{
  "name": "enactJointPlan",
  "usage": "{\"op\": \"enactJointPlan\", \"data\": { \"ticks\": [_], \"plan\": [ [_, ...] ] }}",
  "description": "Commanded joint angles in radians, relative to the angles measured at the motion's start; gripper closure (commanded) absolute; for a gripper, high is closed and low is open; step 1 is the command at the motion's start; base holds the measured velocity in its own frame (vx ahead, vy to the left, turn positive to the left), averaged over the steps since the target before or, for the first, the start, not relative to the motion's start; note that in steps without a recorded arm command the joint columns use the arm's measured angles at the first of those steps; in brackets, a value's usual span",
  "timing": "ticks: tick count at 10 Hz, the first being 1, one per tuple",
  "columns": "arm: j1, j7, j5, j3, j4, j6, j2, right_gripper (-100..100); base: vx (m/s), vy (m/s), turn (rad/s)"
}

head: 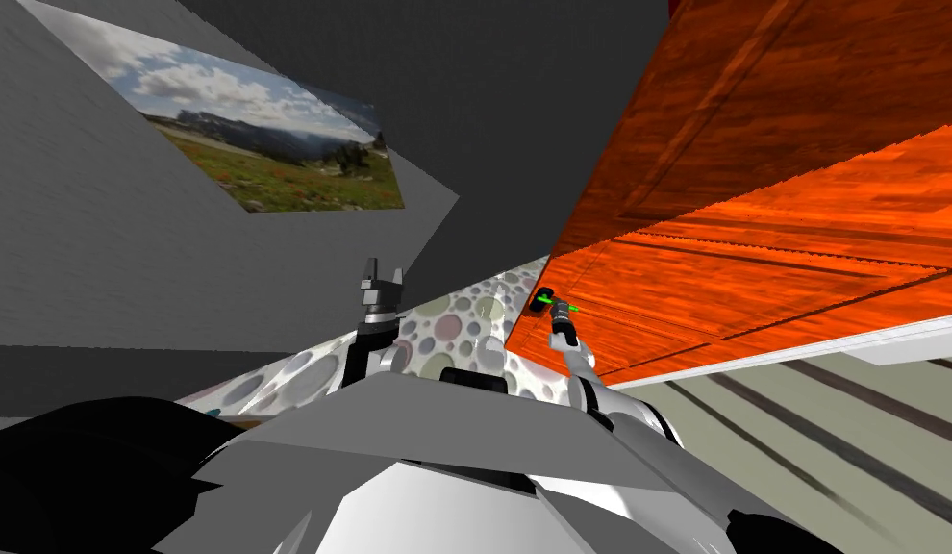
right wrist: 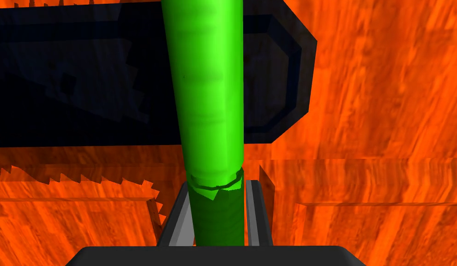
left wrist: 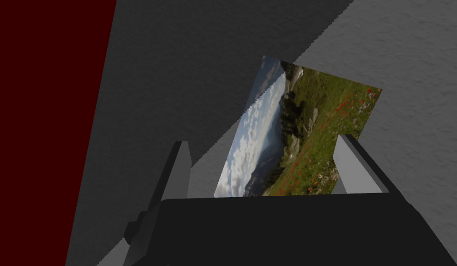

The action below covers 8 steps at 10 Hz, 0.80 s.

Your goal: Push the door open

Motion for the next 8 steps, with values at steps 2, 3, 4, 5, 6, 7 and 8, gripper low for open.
{"op": "enactJointPlan", "data": {
  "ticks": [2, 3, 4, 5, 6, 7, 8],
  "plan": [
    [-0.016, 0.013, -0.01, -0.024, 0.029, -0.011, -0.016, 100, 0.13, 0.061, -0.025],
    [-0.015, 0.016, -0.013, -0.03, 0.03, -0.011, -0.019, 100, 0.179, 0.102, -0.074],
    [-0.015, 0.016, -0.013, -0.03, 0.03, -0.011, -0.019, 100, 0.13, 0.059, -0.051],
    [-0.013, 0.022, -0.018, -0.041, 0.031, -0.01, -0.023, 100, 0.128, 0.052, -0.04],
    [-0.016, 0.019, -0.015, -0.035, 0.044, -0.014, -0.023, 100, 0.063, 0.024, -0.03],
    [-0.014, 0.024, -0.021, -0.051, 0.049, -0.017, -0.031, 100, 0.117, 0.03, -0.045],
    [-0.013, 0.028, -0.024, -0.059, 0.05, -0.017, -0.034, 100, 0.194, 0.073, -0.073]
  ]
}}
